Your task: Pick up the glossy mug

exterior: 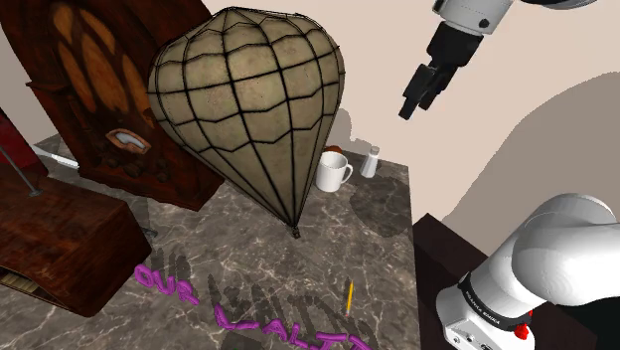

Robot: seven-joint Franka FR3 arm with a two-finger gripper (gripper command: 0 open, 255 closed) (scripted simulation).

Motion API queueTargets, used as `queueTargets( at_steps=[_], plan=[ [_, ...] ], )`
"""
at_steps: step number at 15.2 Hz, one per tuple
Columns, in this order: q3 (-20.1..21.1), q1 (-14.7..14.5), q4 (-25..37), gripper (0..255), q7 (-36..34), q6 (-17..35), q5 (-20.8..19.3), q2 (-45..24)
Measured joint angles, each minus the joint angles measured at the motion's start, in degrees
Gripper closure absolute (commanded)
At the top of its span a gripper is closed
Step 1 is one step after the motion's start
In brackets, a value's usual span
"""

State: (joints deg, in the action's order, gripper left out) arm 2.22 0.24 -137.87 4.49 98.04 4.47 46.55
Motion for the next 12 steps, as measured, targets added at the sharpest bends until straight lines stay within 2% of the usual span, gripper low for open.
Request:
queueTargets(
  at_steps=[4, 12],
  plan=[
    [0.9, -0.1, -0.7, 0, -0.2, 3.3, -0.1, -3.0],
    [5.6, -0.6, -2.9, 0, -2.9, 18.0, -0.9, -16.6]
  ],
)
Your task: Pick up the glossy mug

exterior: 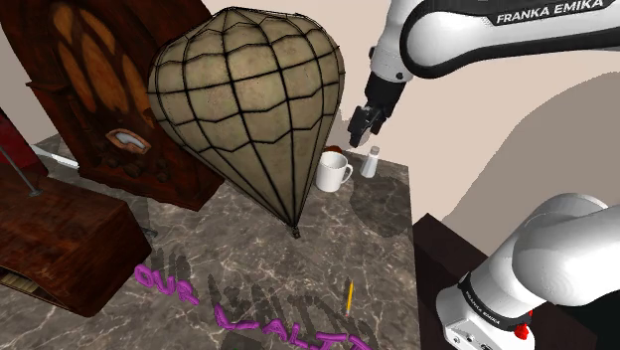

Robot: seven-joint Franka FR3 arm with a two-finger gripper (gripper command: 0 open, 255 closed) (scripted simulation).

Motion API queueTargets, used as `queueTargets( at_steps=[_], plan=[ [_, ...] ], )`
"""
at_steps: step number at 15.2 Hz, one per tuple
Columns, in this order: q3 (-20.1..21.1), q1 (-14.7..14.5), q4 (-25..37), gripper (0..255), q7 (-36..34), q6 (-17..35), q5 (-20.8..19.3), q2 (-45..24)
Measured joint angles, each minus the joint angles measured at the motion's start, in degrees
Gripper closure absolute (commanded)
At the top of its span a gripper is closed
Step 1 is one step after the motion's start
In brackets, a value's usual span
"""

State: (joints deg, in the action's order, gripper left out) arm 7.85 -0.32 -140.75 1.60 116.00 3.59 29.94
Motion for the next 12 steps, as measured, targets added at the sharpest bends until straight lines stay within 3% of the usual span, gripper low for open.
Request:
queueTargets(
  at_steps=[9, 12],
  plan=[
    [4.6, 0.8, 3.8, 0, -5.1, 13.6, -5.2, -19.2],
    [4.8, 1.2, 5.2, 0, -6.7, 17.0, -7.2, -21.0]
  ],
)
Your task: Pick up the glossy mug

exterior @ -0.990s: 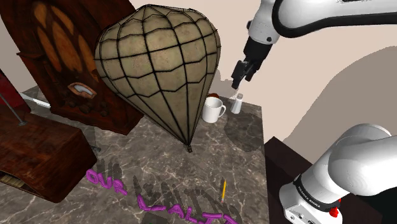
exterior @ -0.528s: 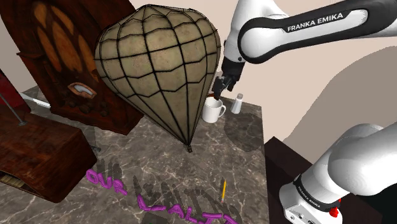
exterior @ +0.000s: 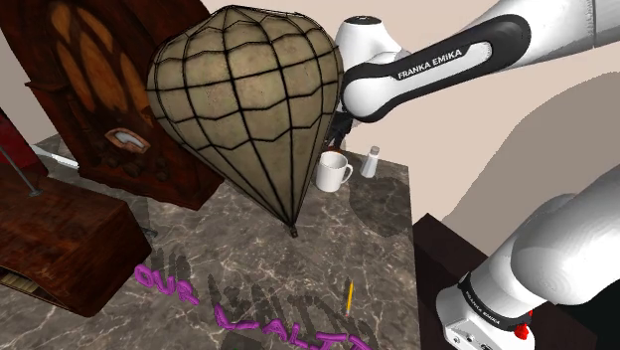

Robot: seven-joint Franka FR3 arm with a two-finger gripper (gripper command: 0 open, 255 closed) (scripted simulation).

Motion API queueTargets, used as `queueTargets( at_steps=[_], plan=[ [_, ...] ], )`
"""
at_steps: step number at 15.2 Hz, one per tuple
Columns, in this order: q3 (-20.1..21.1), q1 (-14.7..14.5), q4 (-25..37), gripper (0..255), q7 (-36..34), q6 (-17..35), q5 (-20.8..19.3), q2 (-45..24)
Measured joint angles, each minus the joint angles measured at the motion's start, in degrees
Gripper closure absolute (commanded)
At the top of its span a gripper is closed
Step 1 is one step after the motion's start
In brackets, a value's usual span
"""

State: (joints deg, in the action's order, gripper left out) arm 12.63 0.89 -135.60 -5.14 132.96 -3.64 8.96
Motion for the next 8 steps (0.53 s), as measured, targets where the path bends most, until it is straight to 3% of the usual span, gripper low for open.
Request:
queueTargets(
  at_steps=[6, 7, 8],
  plan=[
    [0.4, 0.1, -1.3, 0, -1.1, 4.0, -1.2, -4.2],
    [0.3, 0.2, -1.3, 255, -1.3, 4.4, -1.4, -4.3],
    [0.4, 0.1, -1.4, 255, -1.7, 4.7, -1.5, -4.4]
  ],
)
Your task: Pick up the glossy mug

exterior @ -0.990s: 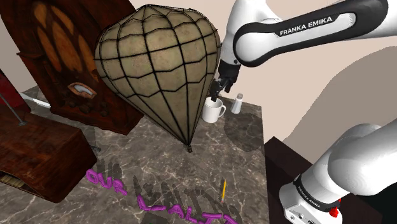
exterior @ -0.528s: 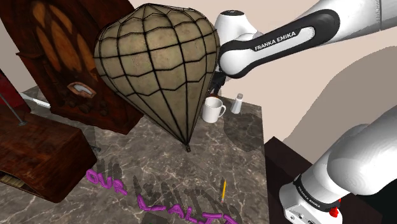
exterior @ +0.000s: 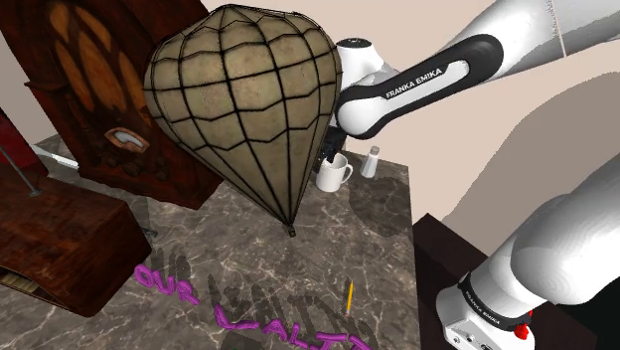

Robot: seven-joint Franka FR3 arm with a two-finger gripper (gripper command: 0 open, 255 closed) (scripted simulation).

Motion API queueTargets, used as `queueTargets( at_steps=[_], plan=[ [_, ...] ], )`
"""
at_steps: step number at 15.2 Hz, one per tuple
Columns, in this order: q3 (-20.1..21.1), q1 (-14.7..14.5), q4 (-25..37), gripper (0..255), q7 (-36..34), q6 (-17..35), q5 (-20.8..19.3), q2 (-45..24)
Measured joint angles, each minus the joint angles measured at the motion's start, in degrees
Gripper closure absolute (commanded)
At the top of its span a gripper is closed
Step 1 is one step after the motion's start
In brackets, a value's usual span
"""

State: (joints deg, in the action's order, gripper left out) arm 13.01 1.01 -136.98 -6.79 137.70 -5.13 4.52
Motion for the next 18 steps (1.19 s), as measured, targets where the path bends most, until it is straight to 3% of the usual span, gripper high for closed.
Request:
queueTargets(
  at_steps=[9, 18],
  plan=[
    [0.1, -0.1, -0.6, 255, 0.3, 0.4, -0.1, -1.9],
    [-0.2, -0.3, 1.4, 255, 1.6, -6.0, 1.3, 1.6]
  ],
)
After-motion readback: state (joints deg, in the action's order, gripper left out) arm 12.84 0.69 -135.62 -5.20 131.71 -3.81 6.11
